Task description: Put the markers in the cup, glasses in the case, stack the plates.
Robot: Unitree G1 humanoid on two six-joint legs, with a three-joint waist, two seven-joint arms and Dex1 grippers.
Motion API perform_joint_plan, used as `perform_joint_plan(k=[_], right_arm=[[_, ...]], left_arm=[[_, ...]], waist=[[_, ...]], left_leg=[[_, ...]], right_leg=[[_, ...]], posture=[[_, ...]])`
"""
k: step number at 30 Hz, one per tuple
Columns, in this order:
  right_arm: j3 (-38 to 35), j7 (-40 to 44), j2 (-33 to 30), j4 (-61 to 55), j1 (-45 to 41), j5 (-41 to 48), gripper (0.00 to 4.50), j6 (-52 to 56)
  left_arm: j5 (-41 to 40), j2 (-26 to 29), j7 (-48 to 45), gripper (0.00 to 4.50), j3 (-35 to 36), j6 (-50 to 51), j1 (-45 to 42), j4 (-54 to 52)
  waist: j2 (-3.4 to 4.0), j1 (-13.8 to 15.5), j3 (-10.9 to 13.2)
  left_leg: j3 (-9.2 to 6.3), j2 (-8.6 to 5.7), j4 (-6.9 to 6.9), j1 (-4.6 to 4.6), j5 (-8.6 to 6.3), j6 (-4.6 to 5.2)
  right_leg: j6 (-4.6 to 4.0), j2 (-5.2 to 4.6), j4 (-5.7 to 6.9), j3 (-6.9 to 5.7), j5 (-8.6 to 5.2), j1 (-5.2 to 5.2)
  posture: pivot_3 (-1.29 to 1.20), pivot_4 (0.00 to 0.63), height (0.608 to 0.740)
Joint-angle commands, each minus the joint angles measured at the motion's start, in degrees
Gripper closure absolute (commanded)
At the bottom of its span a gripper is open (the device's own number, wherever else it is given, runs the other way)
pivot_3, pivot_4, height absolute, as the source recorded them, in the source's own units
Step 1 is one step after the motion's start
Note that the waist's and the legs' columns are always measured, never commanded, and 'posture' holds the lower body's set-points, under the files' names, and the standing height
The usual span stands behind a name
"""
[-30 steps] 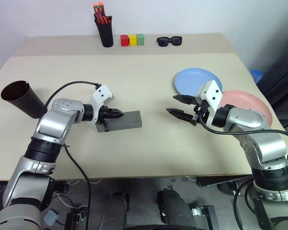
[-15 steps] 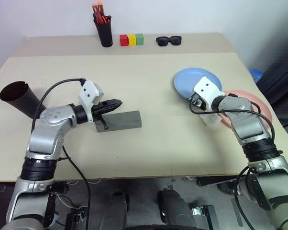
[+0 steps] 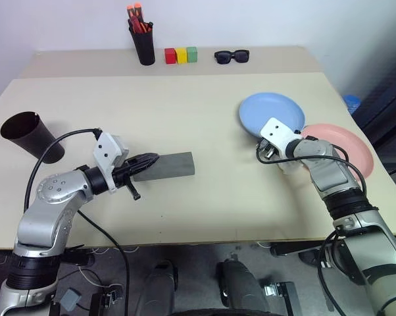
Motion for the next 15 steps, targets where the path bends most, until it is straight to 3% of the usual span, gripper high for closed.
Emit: perform_joint_plan(k=[1, 10, 15], right_arm=[[-1.1, -2.0, -0.3, -1.3, -0.3, -1.4, 4.43, -2.4], [-6.4, 3.5, -6.9, -17.0, 4.5, 2.7, 4.43, -8.3], [-15.2, 14.8, -18.0, -27.9, 13.1, 10.3, 4.43, -3.0]], left_arm=[[-1.3, -0.2, 1.4, 4.5, 1.5, -0.3, 1.1, -3.0], [-1.5, -3.1, 4.0, 4.5, -0.5, -0.7, -0.2, -3.6], [-1.2, -3.7, 2.9, 4.5, -3.0, -0.7, -0.4, -4.0]], waist=[[0.0, 0.0, 0.0], [0.02, 0.2, 0.0], [0.03, 0.6, 0.0]], left_leg=[[-0.01, 0.0, 0.0, 0.0, 0.0, 0.0], [-0.01, -0.01, 0.0, -0.01, 0.0, 0.0], [-0.02, -0.01, 0.02, 0.02, -0.02, 0.03]], right_leg=[[0.0, 0.01, 0.0, -0.01, 0.0, 0.0], [0.0, -0.01, -0.01, 0.0, 0.0, 0.0], [0.01, -0.01, -0.07, -0.02, 0.0, 0.11]], posture=[[0.0, 0.15, 0.74], [0.0, 0.15, 0.74], [0.0, 0.15, 0.74]])
